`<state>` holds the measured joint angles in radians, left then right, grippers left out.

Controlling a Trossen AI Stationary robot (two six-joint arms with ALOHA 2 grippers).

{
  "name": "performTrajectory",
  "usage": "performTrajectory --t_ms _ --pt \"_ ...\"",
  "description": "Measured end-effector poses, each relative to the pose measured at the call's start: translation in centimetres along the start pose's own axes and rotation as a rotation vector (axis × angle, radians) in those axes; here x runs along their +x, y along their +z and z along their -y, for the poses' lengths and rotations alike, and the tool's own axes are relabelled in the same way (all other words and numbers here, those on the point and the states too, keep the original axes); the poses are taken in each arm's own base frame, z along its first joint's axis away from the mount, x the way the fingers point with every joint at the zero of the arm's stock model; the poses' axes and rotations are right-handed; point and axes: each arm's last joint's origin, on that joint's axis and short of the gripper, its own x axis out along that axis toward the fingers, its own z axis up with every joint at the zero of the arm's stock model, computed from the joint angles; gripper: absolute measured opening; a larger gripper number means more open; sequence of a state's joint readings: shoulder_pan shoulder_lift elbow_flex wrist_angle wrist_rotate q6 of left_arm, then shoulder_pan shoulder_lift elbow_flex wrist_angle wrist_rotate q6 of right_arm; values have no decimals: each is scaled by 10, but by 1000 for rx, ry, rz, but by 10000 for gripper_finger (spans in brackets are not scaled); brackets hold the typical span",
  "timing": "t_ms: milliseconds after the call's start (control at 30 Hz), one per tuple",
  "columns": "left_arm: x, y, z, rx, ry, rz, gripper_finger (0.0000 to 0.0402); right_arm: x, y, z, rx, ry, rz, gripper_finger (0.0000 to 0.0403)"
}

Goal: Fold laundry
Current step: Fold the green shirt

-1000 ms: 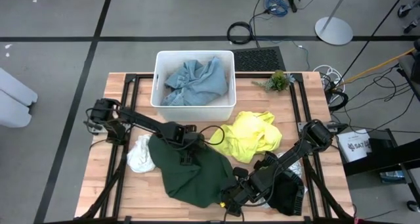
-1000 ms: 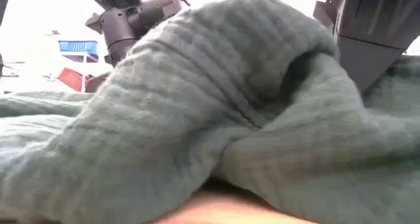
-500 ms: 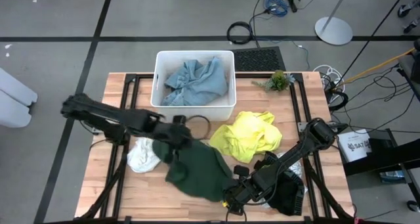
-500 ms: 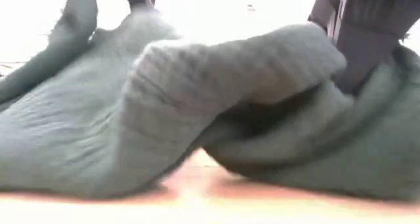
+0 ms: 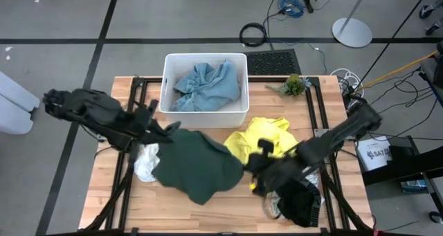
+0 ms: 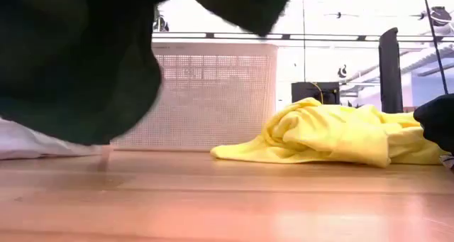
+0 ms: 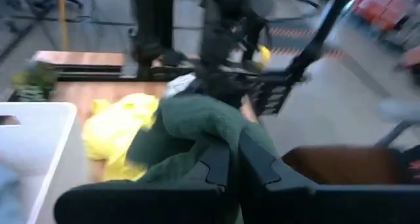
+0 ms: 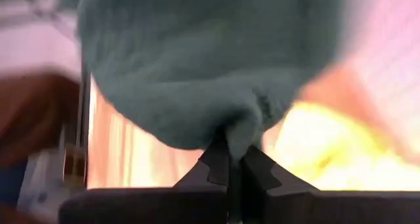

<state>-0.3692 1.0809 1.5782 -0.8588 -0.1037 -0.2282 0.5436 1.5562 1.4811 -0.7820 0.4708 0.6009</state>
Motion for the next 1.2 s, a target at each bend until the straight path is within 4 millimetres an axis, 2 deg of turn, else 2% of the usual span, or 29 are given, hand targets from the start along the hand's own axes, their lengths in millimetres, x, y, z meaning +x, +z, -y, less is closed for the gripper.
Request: performTrajectory --t_ms 200,267,400,667,900,967,1067,1200 --pt "-10 -1 1 -66 -65 -13 24 -70 34 23 11 -13 387 0" --pt "-10 -3 1 -75 -64 -30 24 -84 39 26 -3 11 450 0" --pt "-10 -8 -1 -61 -4 -73 25 -99 42 32 -27 12 503 0" --pt "-15 -17 -7 -44 143 -128 26 -109 34 49 -17 -171 483 0" --pt "-29 -10 -20 28 584 44 26 -114 45 65 27 -416 583 0" --pt "-31 -4 -19 3 570 113 27 -112 51 67 29 -428 602 0" --pt "-28 3 -10 75 302 122 27 -105 54 66 -68 -230 546 0" --pt "-28 1 -10 23 293 101 27 -96 48 68 -20 -318 497 0"
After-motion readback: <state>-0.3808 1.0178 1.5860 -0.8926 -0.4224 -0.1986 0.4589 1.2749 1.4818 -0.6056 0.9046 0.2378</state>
